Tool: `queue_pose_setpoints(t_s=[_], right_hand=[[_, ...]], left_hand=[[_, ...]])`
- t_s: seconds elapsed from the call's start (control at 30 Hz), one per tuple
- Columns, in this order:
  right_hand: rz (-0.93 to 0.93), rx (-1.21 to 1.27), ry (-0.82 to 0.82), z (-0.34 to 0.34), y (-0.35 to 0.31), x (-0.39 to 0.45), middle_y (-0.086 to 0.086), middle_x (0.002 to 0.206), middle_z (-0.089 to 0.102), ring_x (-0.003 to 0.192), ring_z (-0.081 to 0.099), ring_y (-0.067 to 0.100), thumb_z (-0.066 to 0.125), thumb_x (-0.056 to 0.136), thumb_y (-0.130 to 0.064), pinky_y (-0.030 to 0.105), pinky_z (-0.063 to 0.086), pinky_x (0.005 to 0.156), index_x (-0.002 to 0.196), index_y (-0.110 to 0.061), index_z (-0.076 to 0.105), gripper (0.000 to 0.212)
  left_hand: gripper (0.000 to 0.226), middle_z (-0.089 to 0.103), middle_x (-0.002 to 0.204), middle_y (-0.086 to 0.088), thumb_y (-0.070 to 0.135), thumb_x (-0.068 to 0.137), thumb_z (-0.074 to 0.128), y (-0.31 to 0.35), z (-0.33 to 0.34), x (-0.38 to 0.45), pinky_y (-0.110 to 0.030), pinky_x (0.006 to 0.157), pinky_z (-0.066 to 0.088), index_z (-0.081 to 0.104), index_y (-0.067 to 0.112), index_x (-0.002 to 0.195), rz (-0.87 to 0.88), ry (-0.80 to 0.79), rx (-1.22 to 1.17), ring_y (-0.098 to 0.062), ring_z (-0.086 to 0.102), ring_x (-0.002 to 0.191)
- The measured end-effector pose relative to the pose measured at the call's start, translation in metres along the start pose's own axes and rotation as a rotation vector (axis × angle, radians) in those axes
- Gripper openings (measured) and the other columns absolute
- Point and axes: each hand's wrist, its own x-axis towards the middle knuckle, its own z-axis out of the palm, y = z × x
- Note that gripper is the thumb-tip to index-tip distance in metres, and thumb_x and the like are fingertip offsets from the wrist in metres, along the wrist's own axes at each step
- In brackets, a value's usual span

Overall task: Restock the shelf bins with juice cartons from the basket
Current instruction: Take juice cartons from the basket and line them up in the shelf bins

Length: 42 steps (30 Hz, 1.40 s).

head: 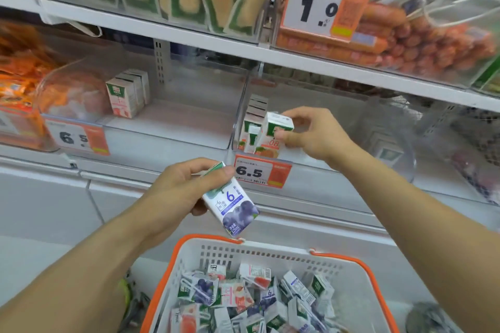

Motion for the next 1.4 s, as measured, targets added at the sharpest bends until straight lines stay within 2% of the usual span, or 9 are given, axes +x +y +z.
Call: queue_pose_setpoints(t_s=[0.1, 0.23, 0.4, 0.57, 0.73, 0.9, 1.1, 1.3, 1.4], right_hand=[[0.122, -0.117, -0.098, 0.011, 0.0, 0.02, 0.0, 0.089, 0.076, 0.074, 0.074, 0.016, 0.086, 0.074, -0.013, 0.024, 0.06, 0.066, 0.096, -0.018, 0.075, 0.025], [0.222, -0.082, -0.11, 0.027, -0.002, 0.031, 0.008, 0.095, 0.075, 0.075, 0.074, 0.02, 0.088, 0.069, -0.005, 0.031, 0.063, 0.066, 0.1, -0.009, 0.075, 0.034], [0.304, 0.011, -0.06, 0.044, -0.005, 0.033, 0.015, 0.101, 0.068, 0.075, 0.073, 0.03, 0.091, 0.06, 0.004, 0.037, 0.062, 0.059, 0.098, -0.005, 0.063, 0.049], [0.37, 0.041, -0.133, 0.041, -0.008, 0.035, 0.015, 0.097, 0.073, 0.076, 0.075, 0.028, 0.092, 0.062, -0.006, 0.041, 0.063, 0.069, 0.096, -0.008, 0.059, 0.047], [0.424, 0.044, -0.174, 0.038, -0.01, 0.035, 0.014, 0.101, 0.073, 0.085, 0.074, 0.025, 0.091, 0.067, -0.021, 0.037, 0.063, 0.075, 0.092, -0.007, 0.062, 0.04], [0.513, 0.113, -0.218, 0.04, -0.015, 0.035, 0.018, 0.098, 0.075, 0.085, 0.075, 0.024, 0.08, 0.081, -0.02, 0.031, 0.062, 0.069, 0.103, 0.001, 0.065, 0.034], [0.507, 0.212, -0.207, 0.049, -0.018, 0.039, 0.02, 0.093, 0.075, 0.078, 0.075, 0.024, 0.078, 0.083, -0.014, 0.029, 0.062, 0.061, 0.111, 0.007, 0.064, 0.038], [0.468, 0.219, -0.277, 0.038, -0.016, 0.033, 0.017, 0.1, 0.075, 0.086, 0.075, 0.024, 0.075, 0.086, -0.017, 0.032, 0.062, 0.075, 0.116, 0.003, 0.065, 0.037], [0.328, -0.009, -0.202, 0.023, -0.017, 0.026, 0.011, 0.106, 0.072, 0.085, 0.075, 0.025, 0.078, 0.084, -0.028, 0.039, 0.061, 0.082, 0.116, -0.007, 0.066, 0.04]], left_hand=[[0.038, 0.064, 0.069, -0.007, 0.049, 0.075, 0.08, -0.003, -0.002, 0.004, -0.026, 0.053, 0.03, 0.074, 0.016, 0.092, -0.013, -0.017, 0.035, -0.017, 0.043, 0.061], [0.038, 0.067, 0.069, -0.006, 0.05, 0.073, 0.082, -0.006, -0.001, 0.008, -0.025, 0.053, 0.032, 0.074, 0.018, 0.091, -0.023, -0.036, 0.053, -0.014, 0.045, 0.057], [0.027, 0.068, 0.068, -0.007, 0.046, 0.074, 0.078, -0.006, 0.003, 0.007, -0.023, 0.05, 0.031, 0.074, 0.022, 0.085, -0.026, -0.08, 0.059, -0.013, 0.044, 0.056], [0.033, 0.069, 0.07, -0.007, 0.05, 0.07, 0.08, -0.005, 0.003, 0.006, -0.022, 0.049, 0.032, 0.074, 0.022, 0.086, -0.017, -0.087, 0.053, -0.013, 0.045, 0.056], [0.034, 0.068, 0.068, -0.005, 0.05, 0.068, 0.078, -0.003, 0.006, 0.008, -0.022, 0.05, 0.033, 0.074, 0.021, 0.086, -0.027, -0.078, 0.052, -0.011, 0.045, 0.055], [0.031, 0.069, 0.068, -0.005, 0.044, 0.074, 0.077, -0.002, 0.012, 0.008, -0.022, 0.052, 0.033, 0.073, 0.018, 0.09, -0.045, -0.089, 0.069, -0.009, 0.048, 0.057], [0.027, 0.07, 0.07, -0.004, 0.04, 0.077, 0.076, -0.004, 0.012, 0.01, -0.024, 0.053, 0.033, 0.073, 0.019, 0.094, -0.056, -0.09, 0.085, -0.008, 0.049, 0.057], [0.03, 0.07, 0.071, -0.006, 0.042, 0.075, 0.076, -0.006, 0.013, 0.01, -0.025, 0.053, 0.033, 0.074, 0.019, 0.094, -0.043, -0.062, 0.081, -0.01, 0.047, 0.057], [0.034, 0.07, 0.071, -0.006, 0.046, 0.077, 0.073, -0.006, 0.017, 0.011, -0.026, 0.055, 0.034, 0.073, 0.018, 0.097, -0.049, -0.045, 0.078, -0.01, 0.047, 0.056]])
